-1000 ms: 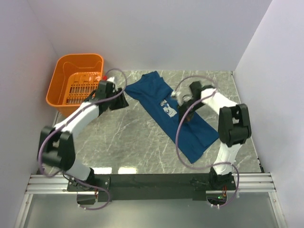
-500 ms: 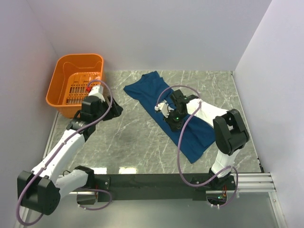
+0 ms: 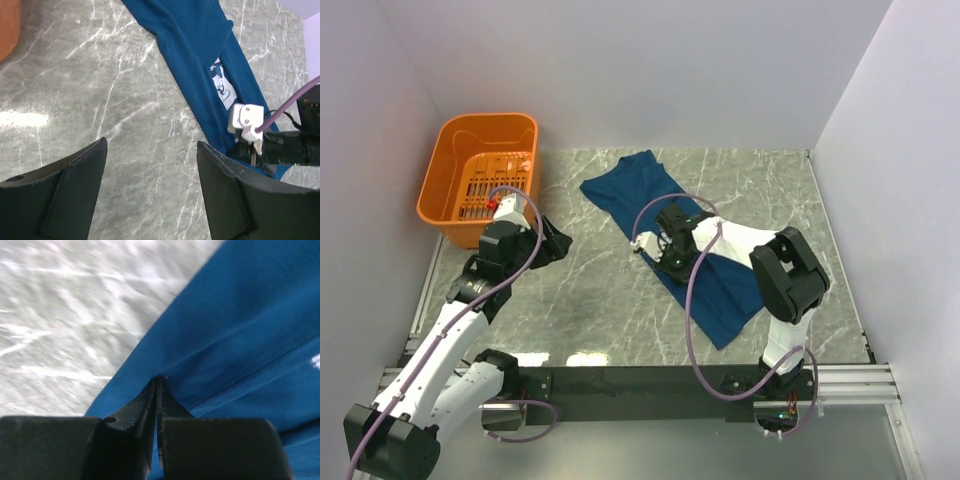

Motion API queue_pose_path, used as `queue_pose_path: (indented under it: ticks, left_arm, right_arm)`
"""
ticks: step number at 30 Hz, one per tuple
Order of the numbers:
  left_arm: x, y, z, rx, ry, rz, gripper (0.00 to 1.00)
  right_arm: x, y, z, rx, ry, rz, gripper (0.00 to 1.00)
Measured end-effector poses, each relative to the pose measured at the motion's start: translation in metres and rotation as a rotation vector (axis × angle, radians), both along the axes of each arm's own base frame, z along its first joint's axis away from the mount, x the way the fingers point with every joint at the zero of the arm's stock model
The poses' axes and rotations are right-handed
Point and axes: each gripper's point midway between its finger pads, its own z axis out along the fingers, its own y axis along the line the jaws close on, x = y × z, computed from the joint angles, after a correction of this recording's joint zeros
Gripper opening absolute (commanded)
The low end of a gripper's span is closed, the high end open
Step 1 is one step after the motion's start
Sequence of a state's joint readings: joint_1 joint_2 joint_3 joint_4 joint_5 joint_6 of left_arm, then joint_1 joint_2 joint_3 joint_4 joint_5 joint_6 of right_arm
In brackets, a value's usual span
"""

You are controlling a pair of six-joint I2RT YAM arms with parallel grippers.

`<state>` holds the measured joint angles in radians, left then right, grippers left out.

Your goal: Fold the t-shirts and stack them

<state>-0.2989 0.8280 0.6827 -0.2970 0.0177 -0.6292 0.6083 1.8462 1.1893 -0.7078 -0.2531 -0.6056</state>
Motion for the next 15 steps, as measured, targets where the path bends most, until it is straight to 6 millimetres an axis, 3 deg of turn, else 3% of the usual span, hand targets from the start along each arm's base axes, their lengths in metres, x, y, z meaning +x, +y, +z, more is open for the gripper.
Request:
queue_pose_path:
  ticks: [7, 15]
  left_arm:
    - [-0.003, -0.002, -0.010, -0.015, 0.028, -0.002, 0.77]
    - [0.000, -0.006, -0.027, -0.008, 0.087, -0.015, 0.77]
  right_arm:
    - [-0.030, 0.035, 0.000, 0.004, 0.005, 0.121, 0.08]
    - [-0.064, 0.098, 0.003, 0.044, 0.055, 0.265, 0.09]
